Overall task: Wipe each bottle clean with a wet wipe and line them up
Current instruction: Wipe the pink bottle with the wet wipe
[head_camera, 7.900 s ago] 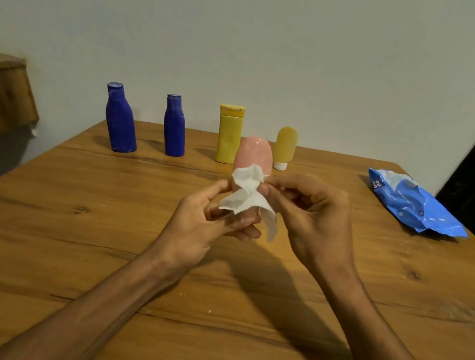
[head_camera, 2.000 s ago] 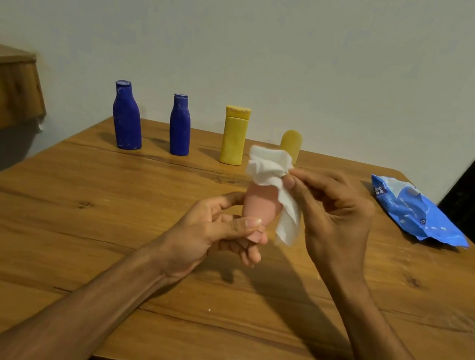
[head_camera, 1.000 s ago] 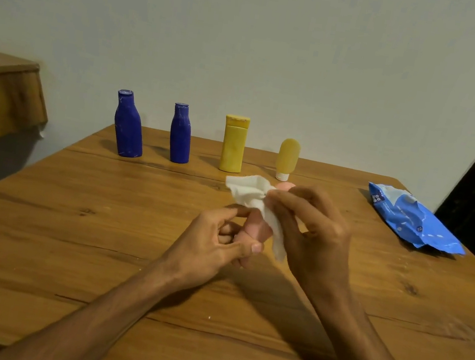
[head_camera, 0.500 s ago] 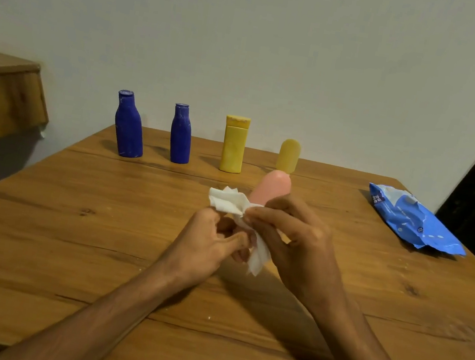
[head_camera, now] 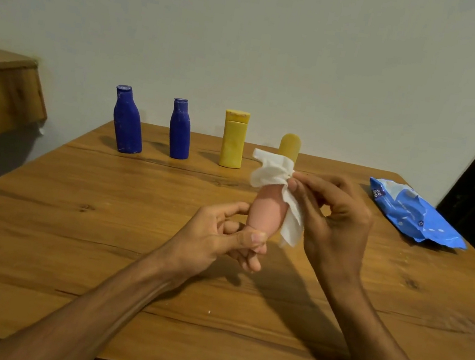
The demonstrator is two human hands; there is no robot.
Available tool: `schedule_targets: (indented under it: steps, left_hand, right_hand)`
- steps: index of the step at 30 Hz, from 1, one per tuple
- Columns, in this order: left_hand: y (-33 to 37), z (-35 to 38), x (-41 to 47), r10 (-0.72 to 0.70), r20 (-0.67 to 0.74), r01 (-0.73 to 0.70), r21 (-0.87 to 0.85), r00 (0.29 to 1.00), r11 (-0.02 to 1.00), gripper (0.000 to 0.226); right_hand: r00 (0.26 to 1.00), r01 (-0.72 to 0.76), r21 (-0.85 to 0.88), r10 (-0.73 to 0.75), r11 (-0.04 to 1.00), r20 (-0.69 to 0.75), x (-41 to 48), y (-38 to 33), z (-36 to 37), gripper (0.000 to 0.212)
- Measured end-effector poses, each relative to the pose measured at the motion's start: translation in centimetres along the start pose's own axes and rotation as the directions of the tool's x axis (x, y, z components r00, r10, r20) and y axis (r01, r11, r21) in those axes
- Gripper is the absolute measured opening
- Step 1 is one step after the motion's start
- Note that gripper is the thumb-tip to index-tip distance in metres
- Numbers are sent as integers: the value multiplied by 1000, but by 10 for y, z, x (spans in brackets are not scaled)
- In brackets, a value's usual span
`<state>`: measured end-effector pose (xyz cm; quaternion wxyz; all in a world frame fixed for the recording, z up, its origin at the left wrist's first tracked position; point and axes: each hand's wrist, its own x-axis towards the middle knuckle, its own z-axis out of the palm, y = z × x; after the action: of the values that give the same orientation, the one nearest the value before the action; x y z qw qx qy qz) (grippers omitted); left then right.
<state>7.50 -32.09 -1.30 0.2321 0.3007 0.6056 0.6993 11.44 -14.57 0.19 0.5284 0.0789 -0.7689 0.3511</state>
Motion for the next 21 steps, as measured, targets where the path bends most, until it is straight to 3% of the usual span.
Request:
schedule_targets:
  steps: [6, 9, 18, 21]
  left_hand:
    - [1, -2, 2, 32, -120, -50, -146, 992, 988, 39]
    - [0, -5, 5, 30, -199, -65, -172, 980, 983, 31]
    - [3, 2, -1, 34, -13, -34, -52, 999, 998, 45]
    - [0, 1, 1, 29, -5, -29, 0, 1000, 1000, 48]
  right_hand:
    - [968, 20, 62, -34, 998, 248, -10, -4, 10, 20]
    - [951, 40, 89, -65, 995, 302, -14, -7, 14, 24]
    - [998, -17, 16, 16, 1000, 53, -2, -1, 4, 20]
    - [998, -37, 8, 37, 999, 53, -2, -1, 5, 21]
